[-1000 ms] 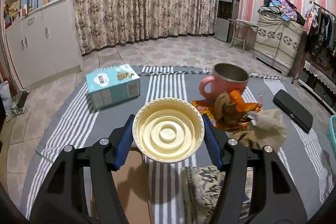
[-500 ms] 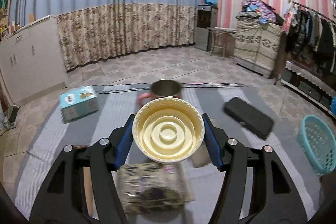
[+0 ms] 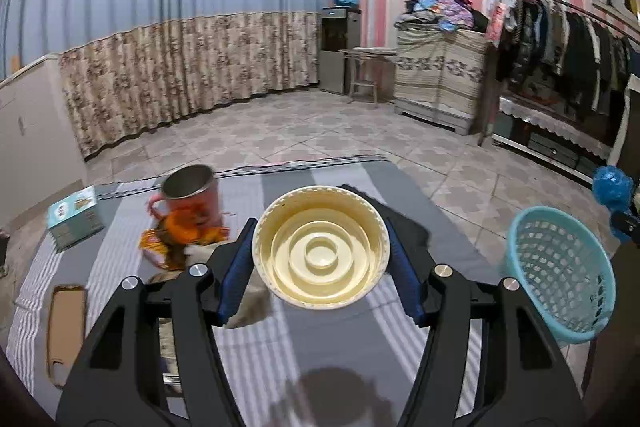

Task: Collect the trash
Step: 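Carry the lid and blue bag over the basket and open the left tool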

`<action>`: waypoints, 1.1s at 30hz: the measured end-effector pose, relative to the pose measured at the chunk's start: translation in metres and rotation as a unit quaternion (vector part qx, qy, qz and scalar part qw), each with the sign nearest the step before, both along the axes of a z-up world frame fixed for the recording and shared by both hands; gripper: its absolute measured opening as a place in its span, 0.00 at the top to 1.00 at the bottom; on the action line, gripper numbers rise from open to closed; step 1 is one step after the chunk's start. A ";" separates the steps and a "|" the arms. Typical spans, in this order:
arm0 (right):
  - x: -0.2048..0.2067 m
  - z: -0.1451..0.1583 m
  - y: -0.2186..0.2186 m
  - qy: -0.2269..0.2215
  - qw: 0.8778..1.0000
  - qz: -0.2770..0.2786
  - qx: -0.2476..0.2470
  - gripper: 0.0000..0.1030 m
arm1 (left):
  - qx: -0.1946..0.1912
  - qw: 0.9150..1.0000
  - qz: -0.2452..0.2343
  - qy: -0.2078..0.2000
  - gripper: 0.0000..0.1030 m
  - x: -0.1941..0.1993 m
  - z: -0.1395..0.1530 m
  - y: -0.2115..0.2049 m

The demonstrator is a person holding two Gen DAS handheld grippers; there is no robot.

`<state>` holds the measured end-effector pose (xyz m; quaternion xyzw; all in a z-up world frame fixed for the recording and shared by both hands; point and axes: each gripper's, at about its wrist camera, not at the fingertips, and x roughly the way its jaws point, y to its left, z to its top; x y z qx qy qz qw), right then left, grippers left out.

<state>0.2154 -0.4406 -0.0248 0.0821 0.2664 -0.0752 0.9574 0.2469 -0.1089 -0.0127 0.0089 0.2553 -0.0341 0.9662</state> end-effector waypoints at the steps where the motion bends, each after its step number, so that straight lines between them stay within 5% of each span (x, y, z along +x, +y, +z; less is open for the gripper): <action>1: 0.000 -0.001 -0.002 0.000 1.000 -0.002 0.000 0.77 | 0.001 1.000 -0.006 0.000 0.41 0.001 0.000 -0.009; 23: 0.008 -0.014 -0.030 0.013 0.999 -0.045 0.004 0.77 | 0.038 0.986 -0.157 0.030 0.41 0.015 -0.043 -0.191; 33: 0.012 -0.027 -0.052 0.046 0.995 -0.078 0.034 0.77 | 0.043 0.980 -0.190 0.043 0.41 0.033 -0.056 -0.233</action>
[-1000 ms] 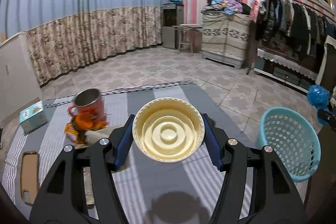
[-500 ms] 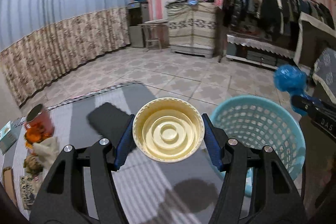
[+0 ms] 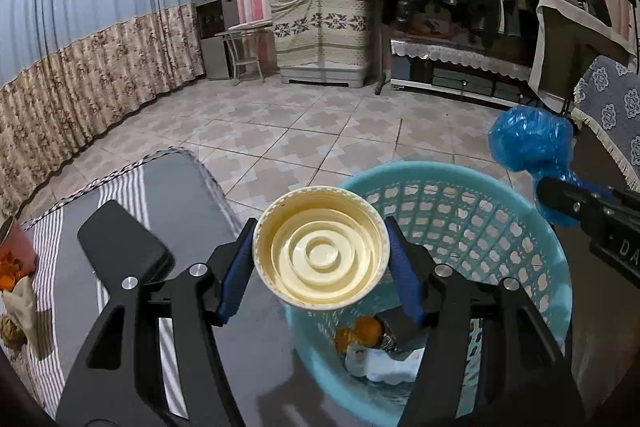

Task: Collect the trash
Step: 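Carry the lid and blue bag over the basket and open the left tool, then open the right tool to drop the blue bag into the basket, then move both tools back to the mattress and grasp crumpled brown paper with the left tool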

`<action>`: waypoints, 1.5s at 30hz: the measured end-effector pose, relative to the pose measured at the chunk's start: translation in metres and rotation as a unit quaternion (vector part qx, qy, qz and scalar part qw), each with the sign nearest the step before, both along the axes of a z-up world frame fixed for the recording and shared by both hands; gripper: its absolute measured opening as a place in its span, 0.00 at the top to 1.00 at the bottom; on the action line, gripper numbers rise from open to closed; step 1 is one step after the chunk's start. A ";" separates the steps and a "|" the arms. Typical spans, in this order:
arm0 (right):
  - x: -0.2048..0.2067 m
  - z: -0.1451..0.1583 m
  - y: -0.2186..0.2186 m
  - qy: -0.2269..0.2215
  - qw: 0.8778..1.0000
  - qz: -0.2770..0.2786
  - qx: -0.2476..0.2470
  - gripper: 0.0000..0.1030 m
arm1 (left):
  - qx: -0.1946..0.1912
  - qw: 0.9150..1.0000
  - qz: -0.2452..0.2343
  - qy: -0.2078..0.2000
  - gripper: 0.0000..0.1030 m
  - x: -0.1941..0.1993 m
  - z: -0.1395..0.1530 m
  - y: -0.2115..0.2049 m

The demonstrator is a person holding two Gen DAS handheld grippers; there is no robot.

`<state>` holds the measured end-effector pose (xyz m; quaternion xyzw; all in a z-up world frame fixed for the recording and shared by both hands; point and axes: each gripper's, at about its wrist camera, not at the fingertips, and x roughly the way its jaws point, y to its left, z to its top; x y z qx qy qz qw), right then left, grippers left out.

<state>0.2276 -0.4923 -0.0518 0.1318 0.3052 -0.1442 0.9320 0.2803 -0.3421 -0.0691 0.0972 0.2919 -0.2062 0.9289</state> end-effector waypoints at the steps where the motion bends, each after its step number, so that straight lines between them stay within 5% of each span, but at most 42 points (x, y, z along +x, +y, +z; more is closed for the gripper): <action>1: 0.000 0.000 0.000 -0.001 1.000 0.000 0.002 0.77 | -0.001 1.000 -0.002 0.001 0.41 0.001 0.000 0.000; 5: 0.001 -0.001 0.009 0.002 1.000 0.008 -0.007 0.77 | -0.013 1.000 -0.001 -0.007 0.24 0.000 0.009 0.004; 11: 0.003 0.000 0.011 0.004 1.000 0.017 -0.013 0.77 | -0.021 0.998 0.034 -0.038 0.12 -0.003 0.028 0.029; 26: 0.022 -0.014 0.036 0.047 0.997 0.049 -0.021 0.74 | -0.057 0.988 0.123 -0.071 0.06 -0.008 0.068 0.125; 28: 0.026 -0.019 0.037 0.058 0.997 0.044 -0.025 0.48 | -0.056 0.987 0.130 -0.072 0.06 -0.009 0.068 0.135; 33: 0.026 -0.020 0.032 0.058 0.998 0.027 -0.018 0.17 | -0.045 0.986 0.144 -0.074 0.06 -0.009 0.066 0.151; 37: 0.026 -0.017 0.035 0.057 0.998 0.025 -0.026 0.09 | -0.037 0.984 0.153 -0.077 0.06 -0.014 0.062 0.163; 45: 0.021 0.002 0.050 0.023 0.998 0.043 -0.044 0.08 | -0.037 0.982 0.171 -0.067 0.05 -0.020 0.055 0.190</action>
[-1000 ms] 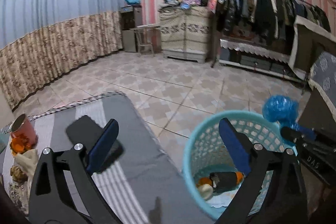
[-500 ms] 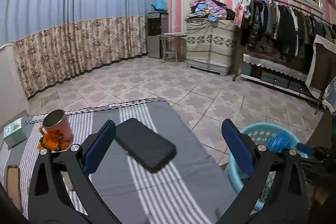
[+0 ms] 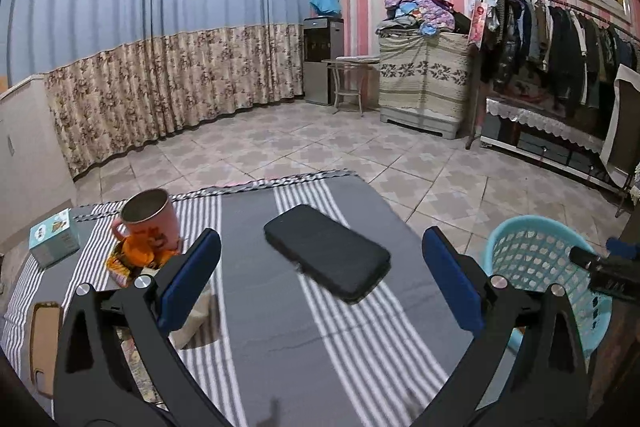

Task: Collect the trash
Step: 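Move both tools back to the mattress and grasp crumpled brown paper with the left tool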

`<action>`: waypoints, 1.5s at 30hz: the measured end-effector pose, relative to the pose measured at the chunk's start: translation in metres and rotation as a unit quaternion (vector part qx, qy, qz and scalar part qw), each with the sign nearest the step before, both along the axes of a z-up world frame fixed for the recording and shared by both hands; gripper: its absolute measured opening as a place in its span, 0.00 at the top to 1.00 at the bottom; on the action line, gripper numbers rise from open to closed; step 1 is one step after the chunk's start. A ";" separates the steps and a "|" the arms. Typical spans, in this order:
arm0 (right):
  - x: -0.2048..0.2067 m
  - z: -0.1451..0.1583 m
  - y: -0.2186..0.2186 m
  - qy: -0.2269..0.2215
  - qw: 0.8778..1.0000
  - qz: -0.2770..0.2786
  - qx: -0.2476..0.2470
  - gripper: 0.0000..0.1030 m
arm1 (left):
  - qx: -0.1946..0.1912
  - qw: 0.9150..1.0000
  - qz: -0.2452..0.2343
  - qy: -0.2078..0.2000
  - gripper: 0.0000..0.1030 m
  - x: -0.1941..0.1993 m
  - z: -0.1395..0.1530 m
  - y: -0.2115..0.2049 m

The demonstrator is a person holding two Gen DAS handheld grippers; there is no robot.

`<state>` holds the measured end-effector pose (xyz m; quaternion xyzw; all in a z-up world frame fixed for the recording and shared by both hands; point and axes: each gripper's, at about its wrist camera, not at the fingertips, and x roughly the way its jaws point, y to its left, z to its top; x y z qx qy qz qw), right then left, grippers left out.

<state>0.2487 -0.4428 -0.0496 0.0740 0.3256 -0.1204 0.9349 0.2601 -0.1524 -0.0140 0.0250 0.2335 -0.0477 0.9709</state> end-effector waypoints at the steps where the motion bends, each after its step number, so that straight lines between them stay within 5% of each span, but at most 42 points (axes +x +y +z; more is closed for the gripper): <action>1: -0.001 0.002 0.002 -0.005 1.000 0.003 0.000 0.08 | 0.002 1.000 0.005 0.000 0.05 -0.001 -0.001 0.005; 9: -0.001 0.014 0.045 -0.039 0.998 0.052 -0.012 0.08 | -0.013 0.999 0.036 0.007 0.06 -0.003 0.000 0.040; 30: 0.014 -0.009 0.193 0.004 0.981 0.191 -0.040 0.04 | -0.004 0.992 0.129 0.014 0.05 -0.036 -0.011 0.177; 45: 0.020 -0.025 0.230 -0.005 0.977 0.213 -0.028 0.04 | 0.002 0.986 0.160 0.045 0.05 -0.045 -0.037 0.238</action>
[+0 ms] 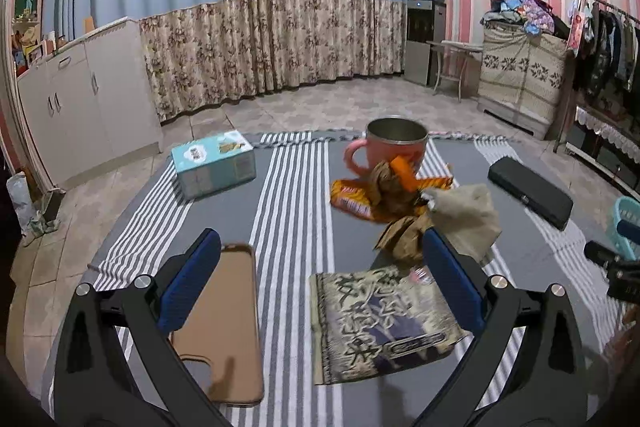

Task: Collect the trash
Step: 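Move both tools back to the mattress and grasp crumpled brown paper with the left tool, then hold the brown paper in the left tool while the right tool grasps the beige cloth bag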

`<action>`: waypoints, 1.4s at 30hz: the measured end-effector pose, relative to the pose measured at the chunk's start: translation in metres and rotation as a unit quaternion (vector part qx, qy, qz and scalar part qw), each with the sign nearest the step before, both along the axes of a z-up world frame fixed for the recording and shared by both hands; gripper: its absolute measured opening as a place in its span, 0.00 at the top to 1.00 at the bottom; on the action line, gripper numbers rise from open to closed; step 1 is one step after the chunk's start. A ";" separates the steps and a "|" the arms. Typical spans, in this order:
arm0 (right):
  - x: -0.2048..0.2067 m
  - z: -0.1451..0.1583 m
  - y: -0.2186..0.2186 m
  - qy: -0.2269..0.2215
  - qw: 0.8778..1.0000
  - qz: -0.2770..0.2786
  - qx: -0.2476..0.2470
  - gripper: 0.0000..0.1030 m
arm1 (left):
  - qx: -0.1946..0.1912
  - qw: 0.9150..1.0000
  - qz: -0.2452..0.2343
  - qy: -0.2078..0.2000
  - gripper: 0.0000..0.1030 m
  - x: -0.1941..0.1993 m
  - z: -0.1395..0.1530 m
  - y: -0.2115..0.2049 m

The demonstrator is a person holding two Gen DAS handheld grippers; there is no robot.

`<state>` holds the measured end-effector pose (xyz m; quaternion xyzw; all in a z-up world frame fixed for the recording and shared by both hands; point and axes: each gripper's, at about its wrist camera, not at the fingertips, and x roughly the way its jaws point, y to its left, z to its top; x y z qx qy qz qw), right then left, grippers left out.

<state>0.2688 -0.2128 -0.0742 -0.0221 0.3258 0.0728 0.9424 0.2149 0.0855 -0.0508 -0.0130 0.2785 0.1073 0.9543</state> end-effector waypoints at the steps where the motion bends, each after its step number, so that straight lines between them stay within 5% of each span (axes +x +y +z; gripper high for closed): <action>1: 0.001 -0.001 0.001 0.003 1.000 -0.003 0.000 0.04 | 0.000 1.000 -0.001 0.005 0.05 0.001 -0.004 0.001; 18: 0.026 -0.016 0.016 0.056 0.997 -0.059 -0.019 0.04 | 0.018 0.995 -0.074 0.067 0.06 0.063 -0.034 -0.031; 25: 0.027 -0.017 0.019 0.058 0.995 -0.067 -0.049 0.04 | -0.048 0.985 -0.103 0.127 0.31 0.101 -0.059 -0.027; 31: 0.025 -0.018 0.026 0.058 0.995 -0.060 -0.050 0.04 | -0.087 0.981 -0.126 0.115 0.54 0.104 -0.059 -0.022; 37: 0.020 -0.017 0.040 0.051 0.996 -0.041 -0.054 0.04 | -0.086 0.981 -0.142 0.101 0.62 0.096 -0.054 -0.019; 42: 0.017 -0.013 0.046 0.049 0.998 -0.030 -0.032 0.04 | -0.053 0.990 -0.122 0.055 0.62 0.079 -0.036 -0.004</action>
